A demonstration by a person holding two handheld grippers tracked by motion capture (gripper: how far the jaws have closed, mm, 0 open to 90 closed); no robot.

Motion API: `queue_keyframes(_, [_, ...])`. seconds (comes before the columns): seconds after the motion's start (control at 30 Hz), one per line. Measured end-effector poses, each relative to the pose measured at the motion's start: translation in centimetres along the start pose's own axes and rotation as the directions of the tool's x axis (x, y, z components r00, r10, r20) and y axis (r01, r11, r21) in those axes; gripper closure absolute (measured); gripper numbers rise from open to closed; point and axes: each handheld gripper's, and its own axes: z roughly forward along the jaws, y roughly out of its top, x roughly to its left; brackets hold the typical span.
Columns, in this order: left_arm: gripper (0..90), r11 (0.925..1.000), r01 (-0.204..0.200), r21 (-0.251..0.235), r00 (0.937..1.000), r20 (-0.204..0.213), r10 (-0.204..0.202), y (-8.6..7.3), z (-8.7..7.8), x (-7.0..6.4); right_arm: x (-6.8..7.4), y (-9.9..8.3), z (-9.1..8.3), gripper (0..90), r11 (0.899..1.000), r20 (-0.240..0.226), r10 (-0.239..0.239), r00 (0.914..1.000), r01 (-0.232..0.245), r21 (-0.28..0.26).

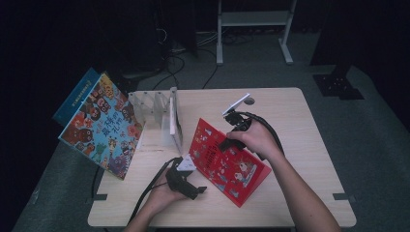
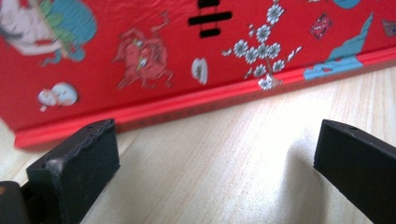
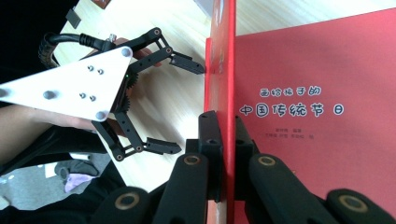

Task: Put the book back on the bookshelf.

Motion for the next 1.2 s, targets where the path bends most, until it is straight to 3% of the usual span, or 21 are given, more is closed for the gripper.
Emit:
queue_keyframes(0.17, [0.0, 0.9991, 0.022, -0.036, 0.9998, -0.001, -0.022, 0.2, -0.5, 0.1, 0.5, 0.2, -1.0, 87.3, 1.0, 0.025, -0.001, 0.9997, 0.002, -0.024])
queue_keyframes(0.37, [0.0, 0.9942, 0.05, -0.096, 0.9987, 0.01, -0.049, 0.8, -1.4, 0.7, 1.5, 0.9, -4.2, 87.3, 0.998, 0.051, -0.015, 0.9986, 0.018, -0.064])
queue_keyframes(0.47, [0.0, 0.9884, 0.068, -0.136, 0.9977, 0.015, -0.066, 1.4, -1.8, 0.9, 2.0, 1.3, -5.9, 87.3, 0.997, 0.067, -0.019, 0.9976, 0.024, -0.079])
queue_keyframes(0.53, [0.0, 0.9805, 0.089, -0.175, 0.9959, 0.034, -0.084, 2.0, -2.2, 1.2, 2.4, 1.5, -7.0, 87.3, 0.996, 0.079, -0.021, 0.9967, 0.028, -0.088])
queue_keyframes(0.7, [0.0, 0.9725, 0.081, -0.218, 0.9966, 0.032, -0.076, 3.7, -2.6, 1.5, 3.0, 2.1, -9.1, 87.3, 0.993, 0.108, -0.032, 0.9936, 0.045, -0.112])
queue_keyframes(0.9, [0.0, 0.9652, 0.085, -0.247, 0.9962, 0.041, -0.077, 5.4, -2.1, 2.0, 3.5, 2.5, -10.2, 87.4, 0.991, 0.12, -0.036, 0.9922, 0.05, -0.122])
queue_keyframes(1.13, [0.0, 0.9426, 0.114, -0.314, 0.992, 0.088, -0.09, 6.5, -2.3, 2.7, 4.0, 2.8, -10.4, 87.4, 0.991, 0.122, -0.043, 0.9915, 0.058, -0.121])
queue_keyframes(1.2, [0.0, 0.9397, 0.12, -0.32, 0.9913, 0.09, -0.096, 6.7, -2.5, 2.8, 4.0, 2.9, -10.5, 87.4, 0.99, 0.12, -0.046, 0.9917, 0.06, -0.124])
